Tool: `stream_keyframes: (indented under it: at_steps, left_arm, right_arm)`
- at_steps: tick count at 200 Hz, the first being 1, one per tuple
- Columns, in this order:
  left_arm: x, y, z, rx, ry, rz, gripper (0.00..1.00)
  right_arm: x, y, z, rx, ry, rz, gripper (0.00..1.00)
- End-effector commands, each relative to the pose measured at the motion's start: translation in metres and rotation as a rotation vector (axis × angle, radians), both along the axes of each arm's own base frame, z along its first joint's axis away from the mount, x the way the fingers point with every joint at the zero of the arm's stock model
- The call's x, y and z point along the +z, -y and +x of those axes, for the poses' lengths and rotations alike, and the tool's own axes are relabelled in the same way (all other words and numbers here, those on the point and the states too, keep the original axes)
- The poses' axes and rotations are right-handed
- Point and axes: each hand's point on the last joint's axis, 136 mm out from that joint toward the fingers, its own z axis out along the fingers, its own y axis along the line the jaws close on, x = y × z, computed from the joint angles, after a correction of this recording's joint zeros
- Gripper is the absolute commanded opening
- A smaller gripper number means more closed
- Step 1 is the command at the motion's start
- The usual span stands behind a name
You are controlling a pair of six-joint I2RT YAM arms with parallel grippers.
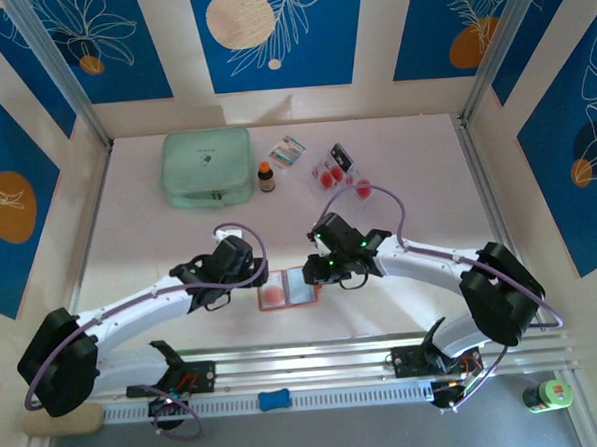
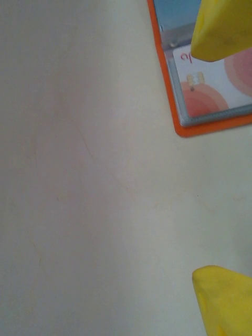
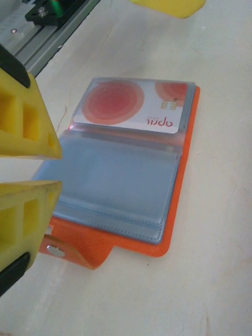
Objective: Put the credit cards into the card holder
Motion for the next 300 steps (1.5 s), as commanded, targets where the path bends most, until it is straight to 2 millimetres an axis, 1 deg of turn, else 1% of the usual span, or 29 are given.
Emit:
stream_keyframes:
  at_steps: [1, 41, 70, 135, 158, 183, 216, 232, 256, 300]
  left_arm:
    - [0.006, 0.014, 0.011, -0.013, 0.017, -0.072, 0.99]
    - [0.000, 0.026, 0.017, -0.009, -0.005, -0.156, 1.00]
    - [-0.004, 0.033, 0.018, -0.013, -0.017, -0.196, 1.00]
    - [-0.012, 0.037, 0.016, -0.013, -0.029, -0.243, 1.00]
    - [-0.014, 0.038, 0.016, -0.012, -0.035, -0.251, 1.00]
    - [-0.016, 0.040, 0.015, -0.017, -0.044, -0.263, 1.00]
    - [-0.021, 0.042, 0.012, -0.022, -0.058, -0.275, 1.00]
    - [-0.024, 0.043, 0.011, -0.029, -0.069, -0.284, 1.00]
    - [-0.028, 0.047, 0.008, -0.041, -0.089, -0.296, 1.00]
    - [-0.036, 0.054, 0.003, -0.049, -0.115, -0.344, 1.00]
  right_arm:
    - [-0.002, 0.009, -0.004, 0.000, 0.005, -0.021, 0.15]
    - [-0.005, 0.007, -0.005, 0.018, 0.011, -0.041, 0.09]
    - [-0.007, 0.000, -0.005, 0.043, 0.004, -0.062, 0.06]
    - [-0.015, -0.012, 0.005, 0.062, 0.007, -0.081, 0.02]
    - [-0.021, -0.014, 0.008, 0.066, 0.001, -0.088, 0.01]
    - [-0.033, -0.011, 0.008, 0.062, -0.020, -0.103, 0.00]
    - [-0.054, 0.004, 0.001, 0.036, -0.066, -0.137, 0.00]
    - [-0.061, 0.010, -0.002, 0.024, -0.083, -0.144, 0.00]
    - [-0.067, 0.014, -0.005, 0.011, -0.097, -0.149, 0.00]
    - [-0.071, 0.016, -0.008, 0.007, -0.106, -0.149, 0.00]
